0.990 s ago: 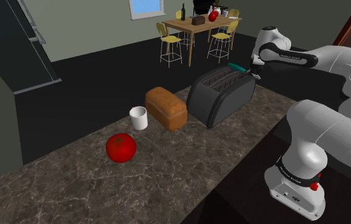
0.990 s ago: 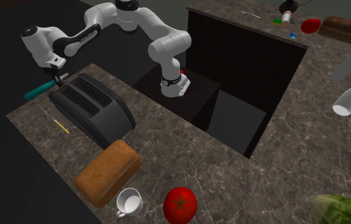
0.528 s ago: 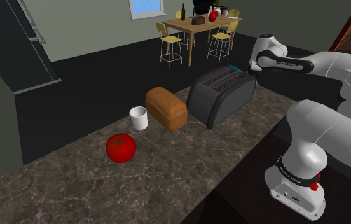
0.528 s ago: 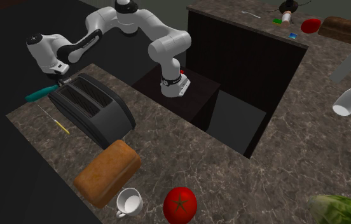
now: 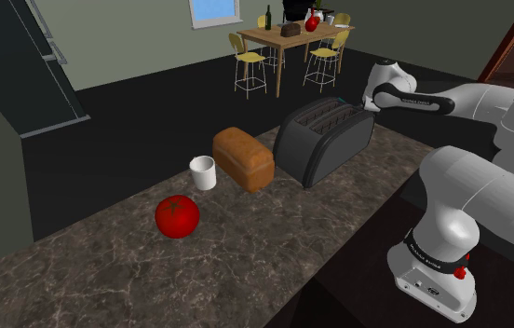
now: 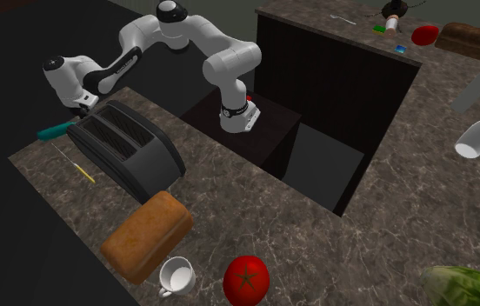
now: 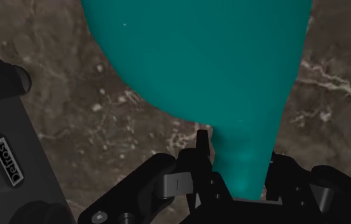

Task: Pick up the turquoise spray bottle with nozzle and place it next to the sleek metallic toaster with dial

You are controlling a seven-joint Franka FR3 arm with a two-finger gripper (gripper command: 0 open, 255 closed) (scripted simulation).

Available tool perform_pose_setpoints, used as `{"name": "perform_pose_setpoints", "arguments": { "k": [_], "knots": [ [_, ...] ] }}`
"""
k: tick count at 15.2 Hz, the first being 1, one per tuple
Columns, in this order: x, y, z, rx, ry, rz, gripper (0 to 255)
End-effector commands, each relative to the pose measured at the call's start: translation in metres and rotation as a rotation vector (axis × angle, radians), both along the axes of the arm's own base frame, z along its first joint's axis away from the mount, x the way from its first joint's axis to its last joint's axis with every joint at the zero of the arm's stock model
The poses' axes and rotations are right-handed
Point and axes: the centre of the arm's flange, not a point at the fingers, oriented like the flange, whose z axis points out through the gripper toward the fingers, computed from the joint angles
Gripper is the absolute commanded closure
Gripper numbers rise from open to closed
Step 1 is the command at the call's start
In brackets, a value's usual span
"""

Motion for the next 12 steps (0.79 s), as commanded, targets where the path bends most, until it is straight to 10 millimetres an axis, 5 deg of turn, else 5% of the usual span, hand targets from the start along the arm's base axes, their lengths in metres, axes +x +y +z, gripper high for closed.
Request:
{"name": "perform_pose_setpoints", "arguments": {
  "k": [1,8,9,12],
  "knots": [
    [-0.0005,0.0014,-0.0084,0.002,0.002,0.0,255],
    [-0.0004,0.0014,-0.0084,0.002,0.002,0.0,255],
    [-0.0012,0.0015,-0.0094,0.002,0.002,0.0,0],
    [-0.0005,-0.0001,-0.0069,0.002,0.002,0.0,0]
  ]
}}
